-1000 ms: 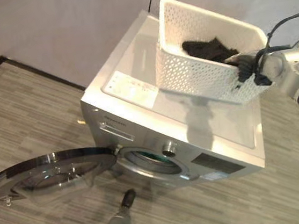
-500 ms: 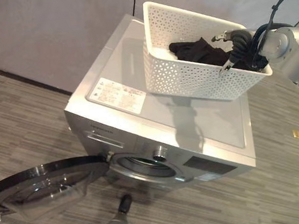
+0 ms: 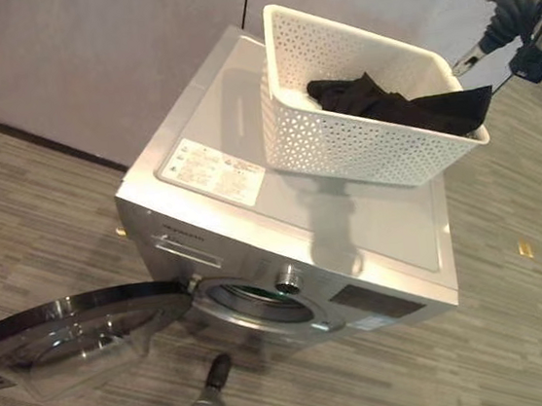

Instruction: Grab the laundry basket,head to the washer,open it,put in the laundry and shut it.

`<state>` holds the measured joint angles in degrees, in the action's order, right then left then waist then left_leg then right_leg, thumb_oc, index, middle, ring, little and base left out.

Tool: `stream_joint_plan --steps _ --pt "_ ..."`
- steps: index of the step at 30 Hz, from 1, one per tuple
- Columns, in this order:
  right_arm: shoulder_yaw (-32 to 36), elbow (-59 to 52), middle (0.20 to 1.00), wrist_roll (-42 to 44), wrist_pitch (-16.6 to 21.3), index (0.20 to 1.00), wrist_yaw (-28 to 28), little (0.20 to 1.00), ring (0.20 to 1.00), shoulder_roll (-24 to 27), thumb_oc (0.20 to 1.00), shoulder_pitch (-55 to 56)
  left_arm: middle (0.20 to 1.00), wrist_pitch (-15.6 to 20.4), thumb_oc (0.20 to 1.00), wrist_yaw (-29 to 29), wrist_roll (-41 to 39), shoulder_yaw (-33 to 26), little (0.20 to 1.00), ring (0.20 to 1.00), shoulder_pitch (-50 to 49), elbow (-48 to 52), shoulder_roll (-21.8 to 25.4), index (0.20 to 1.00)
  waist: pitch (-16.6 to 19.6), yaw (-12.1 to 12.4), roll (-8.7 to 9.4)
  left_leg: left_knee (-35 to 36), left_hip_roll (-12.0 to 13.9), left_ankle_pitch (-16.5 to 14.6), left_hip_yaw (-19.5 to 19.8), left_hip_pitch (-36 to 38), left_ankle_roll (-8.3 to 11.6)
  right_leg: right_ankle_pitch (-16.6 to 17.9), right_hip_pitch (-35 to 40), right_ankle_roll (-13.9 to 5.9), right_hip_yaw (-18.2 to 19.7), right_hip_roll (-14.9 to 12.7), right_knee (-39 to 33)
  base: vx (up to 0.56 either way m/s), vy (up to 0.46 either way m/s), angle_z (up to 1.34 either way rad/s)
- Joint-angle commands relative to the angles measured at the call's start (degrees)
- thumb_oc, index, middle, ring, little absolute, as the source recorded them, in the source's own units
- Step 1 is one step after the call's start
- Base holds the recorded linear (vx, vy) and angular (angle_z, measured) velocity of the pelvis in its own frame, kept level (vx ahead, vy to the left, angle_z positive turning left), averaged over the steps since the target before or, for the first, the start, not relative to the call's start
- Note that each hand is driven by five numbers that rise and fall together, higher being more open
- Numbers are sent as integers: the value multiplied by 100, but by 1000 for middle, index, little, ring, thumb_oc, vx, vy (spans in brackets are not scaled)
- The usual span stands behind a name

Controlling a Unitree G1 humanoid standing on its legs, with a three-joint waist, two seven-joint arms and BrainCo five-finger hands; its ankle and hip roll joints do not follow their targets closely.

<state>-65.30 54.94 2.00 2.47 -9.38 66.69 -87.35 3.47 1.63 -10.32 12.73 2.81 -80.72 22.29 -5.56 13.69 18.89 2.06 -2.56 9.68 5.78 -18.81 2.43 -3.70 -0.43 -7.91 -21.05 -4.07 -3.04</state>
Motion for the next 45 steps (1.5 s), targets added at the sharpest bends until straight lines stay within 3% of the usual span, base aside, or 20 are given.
stream_joint_plan --steps 1,9,12,14,15,16,20,25,34,35,37,42,45 --pt "67 338 1000 -476 -133 1000 506 1000 1000 272 1000 -715 1000 92 1000 209 29 -15 1000 1000 222 181 177 1000 -567 226 240 294 252 -267 222 41 -78 1753 46 -558 34 -786 -112 -10 42 1" --pt "679 525 1000 -1384 -119 1000 1239 1000 1000 226 1000 233 1000 250 1000 526 -55 264 1000 1000 496 548 -46 1000 -1149 390 55 294 210 -182 267 -459 -80 2143 -372 -647 129 -935 -196 -19 74 -2" --pt "545 377 1000 -1505 -118 1000 937 1000 1000 -2 1000 450 1000 239 1000 546 -38 359 1000 1000 610 560 -91 1000 -1299 427 76 294 196 -166 271 -575 -63 2259 -490 -650 196 -960 -196 17 76 -4" --pt "106 584 1000 -1802 -63 1000 552 1000 1000 -308 1000 638 1000 239 1000 490 -5 473 1000 1000 624 576 -130 1000 -1425 509 78 294 194 -169 284 -608 -49 2291 -500 -642 215 -952 -196 52 64 -9" --pt "-97 524 1000 -1812 -68 1000 100 1000 1000 -663 1000 879 1000 246 1000 447 -33 610 1000 1000 735 593 -132 1000 -1507 547 103 294 180 -162 332 -650 -49 2325 -517 -637 250 -943 -196 50 46 -8" --pt "-94 525 1000 -1812 -67 1000 100 1000 1000 -661 1000 879 1000 246 1000 447 -34 612 1000 1000 739 592 -131 1000 -1502 538 109 294 168 -144 336 -666 -55 2332 -528 -641 244 -952 -196 73 53 -1" --pt "-50 160 1000 -867 -214 1000 -831 1000 1000 -1347 1000 1320 1000 274 1000 309 -200 741 1000 1000 993 593 -46 1000 -1526 613 254 294 93 -146 428 -679 -78 2388 -470 -626 226 -916 -196 77 38 4" --pt "-206 -92 1000 -592 -248 1000 -1079 1000 1000 -1403 1000 1255 1000 294 1000 296 -209 723 1000 1000 1087 608 27 1000 -1496 629 356 294 54 -167 476 -620 -97 2369 -384 -606 211 -884 -153 39 6 2" --pt "-317 -759 1000 -267 -232 1000 -1381 1000 1000 -1341 1000 1414 1000 267 1000 202 -97 656 1000 1000 1176 683 187 1000 -1288 726 599 274 -19 -234 631 -297 -152 1936 -133 -491 -15 -786 305 37 7 13" --pt "-255 -800 432 -294 -245 432 -1395 432 432 -1340 432 1518 1000 271 1000 209 -53 650 1000 1000 1189 704 213 1000 -1278 738 604 269 -26 -240 649 -286 -156 1891 -121 -487 -38 -778 368 16 21 23" --pt "-169 -738 200 -358 -274 200 -1394 200 200 -1389 200 1624 1000 248 1000 188 -11 632 1000 1000 1194 689 245 1000 -1260 771 627 252 -46 -258 700 -249 -156 1881 -96 -471 -64 -775 412 -3 6 25" --pt "-156 -871 200 -383 -359 200 -1509 200 200 -1495 200 1602 1000 204 1000 149 -5 575 1000 1000 1177 609 330 1000 -1202 780 714 288 -105 -232 777 -230 -176 1929 -95 -471 -100 -772 410 -18 9 16" --pt "-33 -966 200 -279 -348 200 -1230 200 200 -1659 200 1231 1000 157 1000 170 -4 429 1000 1000 1107 447 429 1000 -1180 736 731 293 -74 -222 733 -188 -162 1906 -111 -450 -41 -749 403 -54 9 15"
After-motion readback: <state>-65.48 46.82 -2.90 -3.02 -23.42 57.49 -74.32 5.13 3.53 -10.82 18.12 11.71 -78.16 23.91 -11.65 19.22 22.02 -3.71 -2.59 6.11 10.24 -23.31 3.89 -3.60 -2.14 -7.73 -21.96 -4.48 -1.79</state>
